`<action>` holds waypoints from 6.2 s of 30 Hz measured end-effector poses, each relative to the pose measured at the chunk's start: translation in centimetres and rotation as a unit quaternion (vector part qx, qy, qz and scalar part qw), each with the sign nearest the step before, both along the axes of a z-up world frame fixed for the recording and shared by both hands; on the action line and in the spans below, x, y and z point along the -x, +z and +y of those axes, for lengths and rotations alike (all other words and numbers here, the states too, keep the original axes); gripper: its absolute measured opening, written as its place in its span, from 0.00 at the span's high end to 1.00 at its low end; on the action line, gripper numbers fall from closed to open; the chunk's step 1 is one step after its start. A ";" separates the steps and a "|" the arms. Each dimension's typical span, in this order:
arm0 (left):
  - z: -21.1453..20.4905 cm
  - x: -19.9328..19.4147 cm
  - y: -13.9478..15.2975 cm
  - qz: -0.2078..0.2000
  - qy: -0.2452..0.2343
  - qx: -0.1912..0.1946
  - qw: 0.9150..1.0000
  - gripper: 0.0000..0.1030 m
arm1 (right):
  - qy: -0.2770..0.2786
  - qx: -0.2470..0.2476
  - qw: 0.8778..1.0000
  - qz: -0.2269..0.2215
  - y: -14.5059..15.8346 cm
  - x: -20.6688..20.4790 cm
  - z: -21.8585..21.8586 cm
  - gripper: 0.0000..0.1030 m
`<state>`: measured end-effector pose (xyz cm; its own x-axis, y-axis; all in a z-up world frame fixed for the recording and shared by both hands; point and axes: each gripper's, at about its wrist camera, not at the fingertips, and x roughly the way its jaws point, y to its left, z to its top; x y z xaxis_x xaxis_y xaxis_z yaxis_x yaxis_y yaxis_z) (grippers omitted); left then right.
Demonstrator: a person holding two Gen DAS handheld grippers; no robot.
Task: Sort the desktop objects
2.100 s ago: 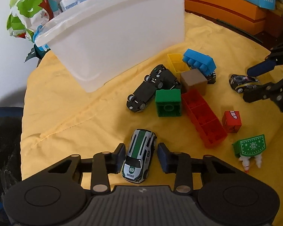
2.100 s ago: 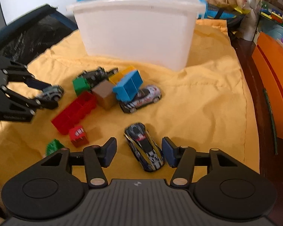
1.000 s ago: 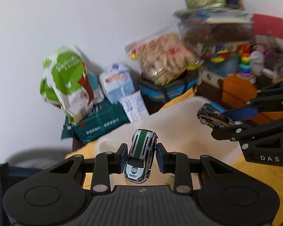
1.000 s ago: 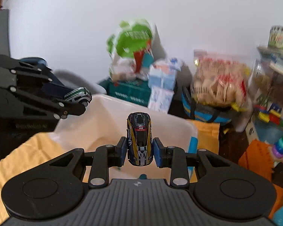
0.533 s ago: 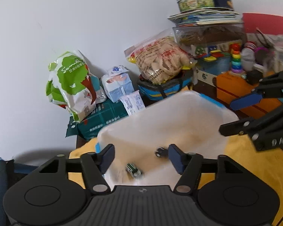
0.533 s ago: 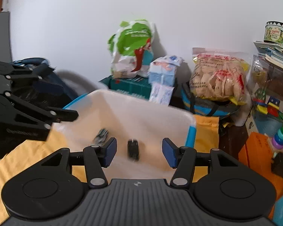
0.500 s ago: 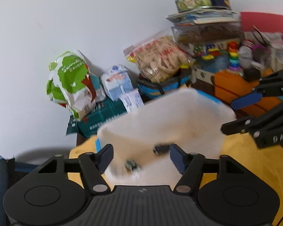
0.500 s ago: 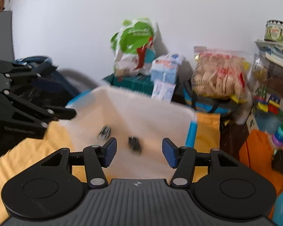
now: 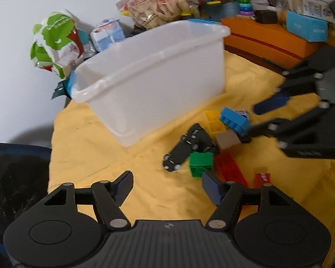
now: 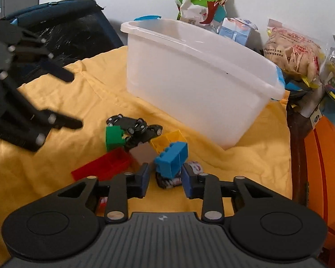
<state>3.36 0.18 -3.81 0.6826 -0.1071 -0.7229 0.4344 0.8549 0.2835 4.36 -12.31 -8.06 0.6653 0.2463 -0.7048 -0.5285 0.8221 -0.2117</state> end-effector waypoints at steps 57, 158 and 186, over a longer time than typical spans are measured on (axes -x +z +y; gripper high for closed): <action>5.4 -4.5 -3.8 0.104 -0.018 0.103 0.989 0.79 | -0.038 -0.037 0.997 0.055 -1.8 -8.1 4.5 0.70; 1.3 -10.9 13.7 -0.103 -0.026 0.108 0.988 0.68 | -0.040 -0.104 0.987 -0.112 13.8 -6.4 -1.5 0.56; 0.0 -7.6 9.6 -0.116 0.021 0.053 0.992 0.25 | -0.060 -0.101 0.989 -0.089 12.1 -8.0 -2.1 0.37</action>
